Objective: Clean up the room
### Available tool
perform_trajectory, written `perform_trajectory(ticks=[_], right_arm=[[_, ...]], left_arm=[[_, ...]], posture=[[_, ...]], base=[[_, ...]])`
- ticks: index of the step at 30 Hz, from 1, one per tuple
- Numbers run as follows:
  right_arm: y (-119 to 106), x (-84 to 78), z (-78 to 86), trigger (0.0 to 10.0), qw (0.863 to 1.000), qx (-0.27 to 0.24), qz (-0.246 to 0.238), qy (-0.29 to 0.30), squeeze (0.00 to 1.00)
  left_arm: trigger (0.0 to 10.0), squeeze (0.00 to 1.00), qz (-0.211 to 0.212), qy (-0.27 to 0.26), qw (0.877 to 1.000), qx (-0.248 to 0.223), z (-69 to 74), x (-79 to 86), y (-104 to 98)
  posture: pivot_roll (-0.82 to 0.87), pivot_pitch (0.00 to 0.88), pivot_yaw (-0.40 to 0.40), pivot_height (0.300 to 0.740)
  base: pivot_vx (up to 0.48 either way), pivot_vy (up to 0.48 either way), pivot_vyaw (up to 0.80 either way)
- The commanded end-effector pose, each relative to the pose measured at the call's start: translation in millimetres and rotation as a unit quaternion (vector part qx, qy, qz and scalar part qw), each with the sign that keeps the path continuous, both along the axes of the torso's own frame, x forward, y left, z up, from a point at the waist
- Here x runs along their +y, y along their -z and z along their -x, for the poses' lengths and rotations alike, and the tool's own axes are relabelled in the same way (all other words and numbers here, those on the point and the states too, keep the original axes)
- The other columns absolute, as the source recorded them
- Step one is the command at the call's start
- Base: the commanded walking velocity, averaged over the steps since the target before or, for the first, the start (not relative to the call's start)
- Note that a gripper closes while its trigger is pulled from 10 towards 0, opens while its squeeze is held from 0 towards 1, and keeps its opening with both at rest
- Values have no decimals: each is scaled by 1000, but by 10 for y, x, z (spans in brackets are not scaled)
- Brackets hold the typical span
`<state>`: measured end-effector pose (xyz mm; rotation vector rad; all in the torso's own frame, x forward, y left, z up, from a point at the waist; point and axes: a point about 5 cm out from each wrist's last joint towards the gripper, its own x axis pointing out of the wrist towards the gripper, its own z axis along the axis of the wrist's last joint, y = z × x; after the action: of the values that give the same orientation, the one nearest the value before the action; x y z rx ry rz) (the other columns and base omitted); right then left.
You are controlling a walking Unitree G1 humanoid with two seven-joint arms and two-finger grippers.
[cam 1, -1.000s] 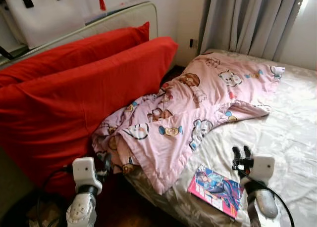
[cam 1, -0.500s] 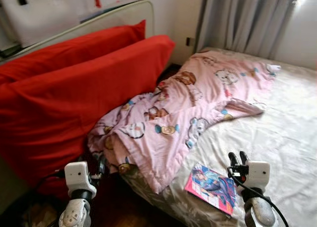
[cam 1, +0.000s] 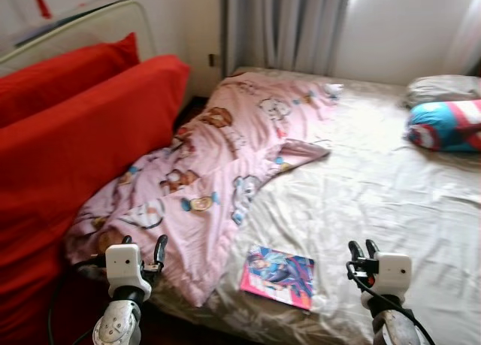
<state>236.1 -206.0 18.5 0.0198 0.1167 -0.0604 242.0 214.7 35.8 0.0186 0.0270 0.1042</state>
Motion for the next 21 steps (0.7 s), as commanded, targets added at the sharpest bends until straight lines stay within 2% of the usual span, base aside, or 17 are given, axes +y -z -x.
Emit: perform_trajectory(ticks=[1,7,11,21], right_arm=[[-34,-20,-5,10000,1000,-2,4,2,0],[-100,32,-58,10000,1000,-12,13,-12,0],[-124,115,-64,10000,999,-12,14,-43,0],[-205,171,-155,10000,999,-20,0,-46,0]], left_arm=[[10000,0,3,-8,1000,4,23,18,-2],[10000,0,5,-8,1000,4,30,7,-14],[10000,0,8,-14,1000,-3,7,4,-55],[10000,0,9,-24,999,-19,-70,20,-167]], posture=[[-90,0,3,740],[-92,0,1,740],[-89,0,-5,740],[-87,0,-5,740]], base=[[0,0,-731],[0,0,0],[0,0,0],[0,0,0]])
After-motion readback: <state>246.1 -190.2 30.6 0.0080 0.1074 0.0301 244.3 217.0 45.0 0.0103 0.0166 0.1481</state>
